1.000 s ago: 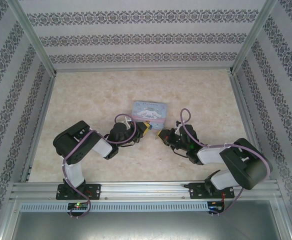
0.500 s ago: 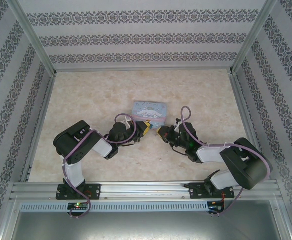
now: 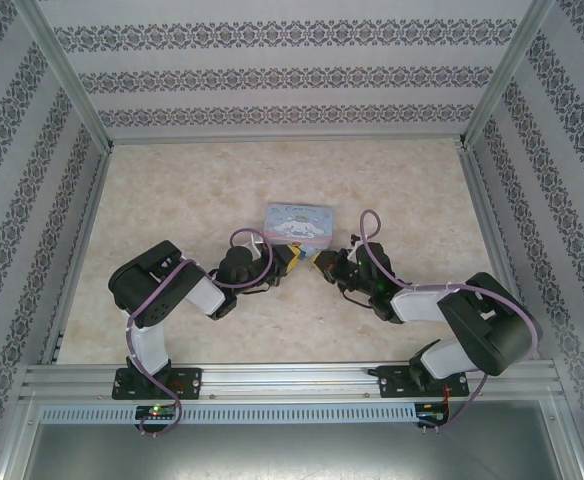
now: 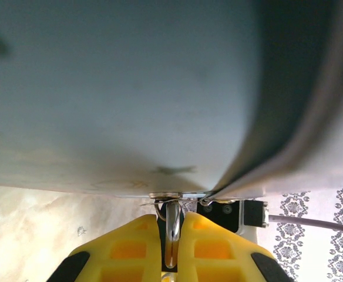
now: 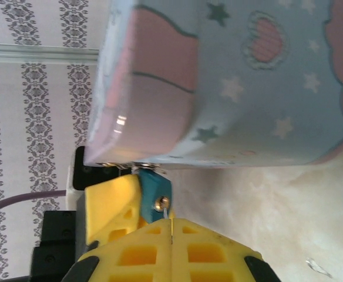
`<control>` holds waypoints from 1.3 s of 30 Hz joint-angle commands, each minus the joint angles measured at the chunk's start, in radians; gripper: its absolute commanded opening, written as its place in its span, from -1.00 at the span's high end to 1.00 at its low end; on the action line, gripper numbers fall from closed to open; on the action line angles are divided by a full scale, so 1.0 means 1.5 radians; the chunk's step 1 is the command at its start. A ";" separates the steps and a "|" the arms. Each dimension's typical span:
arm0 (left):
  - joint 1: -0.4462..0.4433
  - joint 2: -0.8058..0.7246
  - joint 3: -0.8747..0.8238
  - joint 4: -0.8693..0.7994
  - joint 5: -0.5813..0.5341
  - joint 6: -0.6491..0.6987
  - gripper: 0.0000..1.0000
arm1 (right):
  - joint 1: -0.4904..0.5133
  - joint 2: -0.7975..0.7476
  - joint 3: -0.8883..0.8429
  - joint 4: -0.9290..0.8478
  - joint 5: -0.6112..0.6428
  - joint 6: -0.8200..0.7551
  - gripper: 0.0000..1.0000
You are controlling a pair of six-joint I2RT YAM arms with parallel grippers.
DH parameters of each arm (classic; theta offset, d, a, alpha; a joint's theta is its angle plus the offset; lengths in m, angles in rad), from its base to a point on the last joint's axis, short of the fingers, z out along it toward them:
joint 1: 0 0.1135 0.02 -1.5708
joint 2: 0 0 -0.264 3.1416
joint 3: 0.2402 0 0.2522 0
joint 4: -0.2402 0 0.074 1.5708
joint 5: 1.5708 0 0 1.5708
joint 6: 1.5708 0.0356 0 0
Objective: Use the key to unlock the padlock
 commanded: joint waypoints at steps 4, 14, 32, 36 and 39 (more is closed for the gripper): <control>0.006 0.007 -0.005 0.064 0.007 0.000 1.00 | 0.003 0.006 0.027 0.019 0.005 0.007 1.00; 0.007 0.011 -0.001 0.083 0.007 -0.026 1.00 | 0.004 0.018 0.031 0.023 -0.001 0.008 1.00; 0.003 0.006 0.010 0.115 0.014 -0.055 1.00 | -0.012 0.045 0.047 0.053 -0.034 0.009 1.00; 0.003 -0.007 0.013 0.115 0.023 -0.051 1.00 | -0.037 0.056 0.051 0.064 -0.067 0.008 1.00; 0.003 -0.014 0.014 0.114 0.025 -0.051 1.00 | -0.050 0.065 0.054 0.066 -0.078 0.006 1.00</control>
